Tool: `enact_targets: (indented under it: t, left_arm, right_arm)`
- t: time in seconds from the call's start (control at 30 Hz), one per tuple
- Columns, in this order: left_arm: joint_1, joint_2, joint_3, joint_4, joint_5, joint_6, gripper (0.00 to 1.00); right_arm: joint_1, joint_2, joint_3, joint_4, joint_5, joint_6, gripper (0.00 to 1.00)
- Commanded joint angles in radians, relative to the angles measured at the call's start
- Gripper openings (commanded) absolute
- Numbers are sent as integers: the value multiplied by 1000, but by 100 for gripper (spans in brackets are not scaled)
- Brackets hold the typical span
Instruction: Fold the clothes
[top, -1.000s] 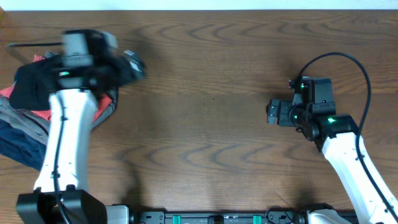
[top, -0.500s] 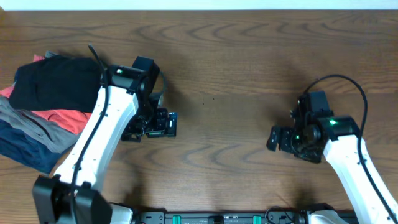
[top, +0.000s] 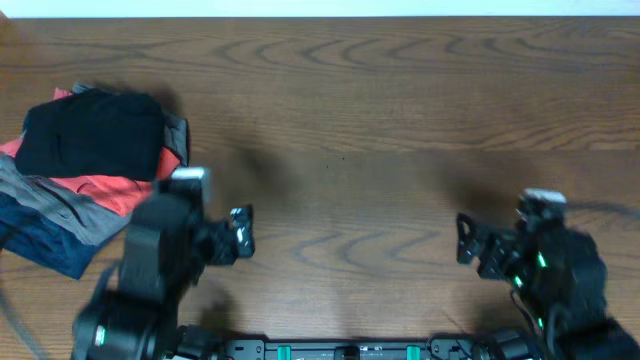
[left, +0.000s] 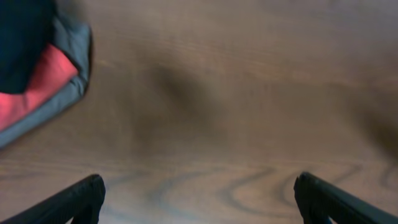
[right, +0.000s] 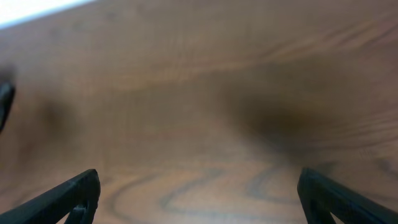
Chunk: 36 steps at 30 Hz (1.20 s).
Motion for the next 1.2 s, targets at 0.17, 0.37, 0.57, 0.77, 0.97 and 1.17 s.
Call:
enact_targets:
  t: [0.17,0.37,0.57,0.77,0.97,1.17]
  left_arm:
    - [-4,-227,-127,-1,-52,-11,98]
    - [-4,-233,-127,-57,-52,-12,98]
    - [-4,-233,-127,-57,-52,-11,98]
    - [-4,-233,-127,-57,-52,-11,98]
    - [-4,-233,-127,-57,-52,-11,98]
    - [-4,-233,-127,-57,-52,-11,98]
  right_arm:
    - [10,-112,-48,-25,28,9,99]
    - [10,-111,-48,-77,28,9,99]
    - [10,-111,-48,-129,28,9,99]
    - [10,-111,-48,-192,29,9,99]
    - [-28,-201,-77,-148,62,-22,99]
    - [-101,-395,-195,77,0,-264,99]
